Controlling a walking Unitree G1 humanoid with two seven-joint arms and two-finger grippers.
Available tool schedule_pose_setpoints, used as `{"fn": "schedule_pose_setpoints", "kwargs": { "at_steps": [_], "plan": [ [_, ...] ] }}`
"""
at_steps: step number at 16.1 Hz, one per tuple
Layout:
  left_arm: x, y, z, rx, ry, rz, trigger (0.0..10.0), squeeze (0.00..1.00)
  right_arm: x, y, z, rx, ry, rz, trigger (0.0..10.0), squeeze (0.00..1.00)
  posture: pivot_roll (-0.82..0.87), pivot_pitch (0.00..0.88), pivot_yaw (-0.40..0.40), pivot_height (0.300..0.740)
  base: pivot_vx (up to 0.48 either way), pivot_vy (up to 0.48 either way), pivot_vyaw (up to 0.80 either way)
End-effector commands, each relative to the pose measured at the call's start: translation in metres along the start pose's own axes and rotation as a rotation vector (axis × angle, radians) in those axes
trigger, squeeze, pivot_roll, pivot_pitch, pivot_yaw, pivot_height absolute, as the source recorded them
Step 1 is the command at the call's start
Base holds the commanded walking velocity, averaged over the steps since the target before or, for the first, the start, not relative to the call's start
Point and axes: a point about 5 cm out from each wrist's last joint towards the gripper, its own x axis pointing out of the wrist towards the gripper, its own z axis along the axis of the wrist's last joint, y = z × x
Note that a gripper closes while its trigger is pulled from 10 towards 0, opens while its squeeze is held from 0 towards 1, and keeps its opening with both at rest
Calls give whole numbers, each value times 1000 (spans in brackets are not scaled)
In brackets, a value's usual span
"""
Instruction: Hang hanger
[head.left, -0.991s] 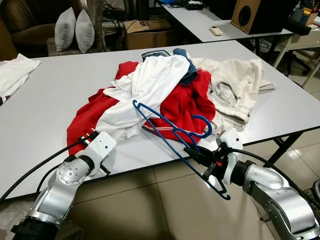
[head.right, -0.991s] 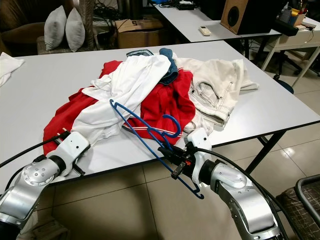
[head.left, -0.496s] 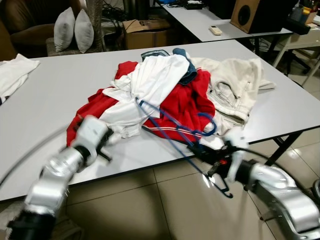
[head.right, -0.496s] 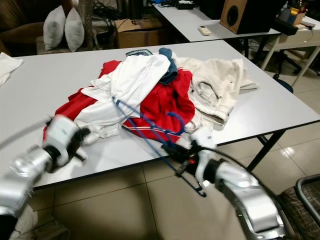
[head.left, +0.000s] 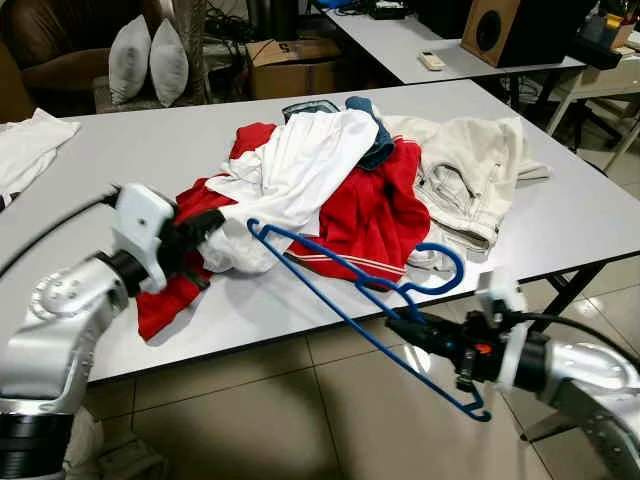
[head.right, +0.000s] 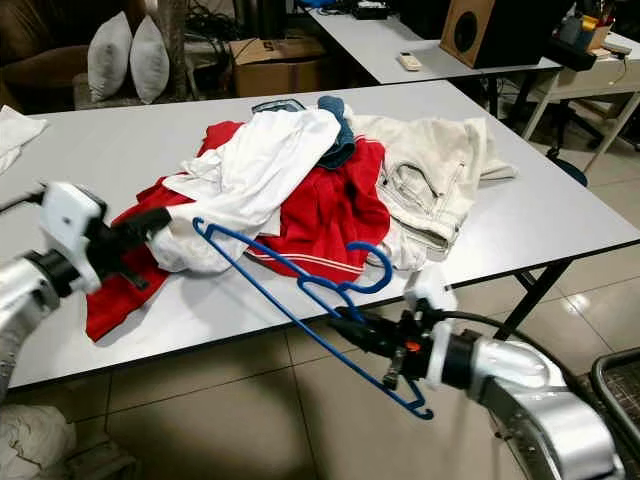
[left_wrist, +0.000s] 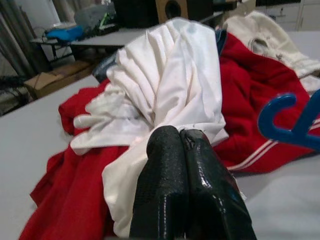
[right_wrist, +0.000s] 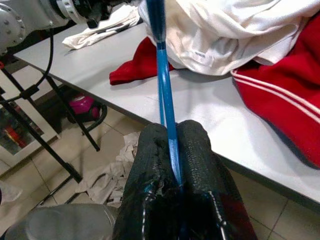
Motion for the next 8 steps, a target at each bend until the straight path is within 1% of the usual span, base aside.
{"fn": "schedule_pose_setpoints", "kwargs": {
  "at_steps": [1, 3, 5, 6, 7, 8],
  "plan": [
    [0, 2, 6, -4, -20, 0, 0, 0, -3, 3, 4, -3, 2, 15, 10000, 0, -29, 0, 5, 740, 0, 0, 0],
    [0, 3, 10, -26, -49, 7, 0, 0, -6, 2, 3, -1, 13, 1, 10000, 0, -30, 0, 4, 740, 0, 0, 0],
    [-2, 0, 17, -54, -87, -23, 0, 0, -8, -2, 1, 1, 34, -25, 10000, 0, -31, 0, 6, 740, 0, 0, 0],
    [0, -8, 25, -82, -135, -85, 0, 0, -7, -5, -1, -4, 55, -30, 10000, 0, -34, 0, 9, 740, 0, 0, 0],
    [1, -10, 27, -83, -140, -94, 0, 0, -6, -6, -1, -5, 56, -27, 10000, 0, -32, 0, 6, 740, 0, 0, 0],
    [3, -16, 29, -92, -154, -128, 0, 0, -4, -7, -1, -6, 55, -29, 10000, 0, -32, 0, 5, 740, 0, 0, 0]
  ]
}}
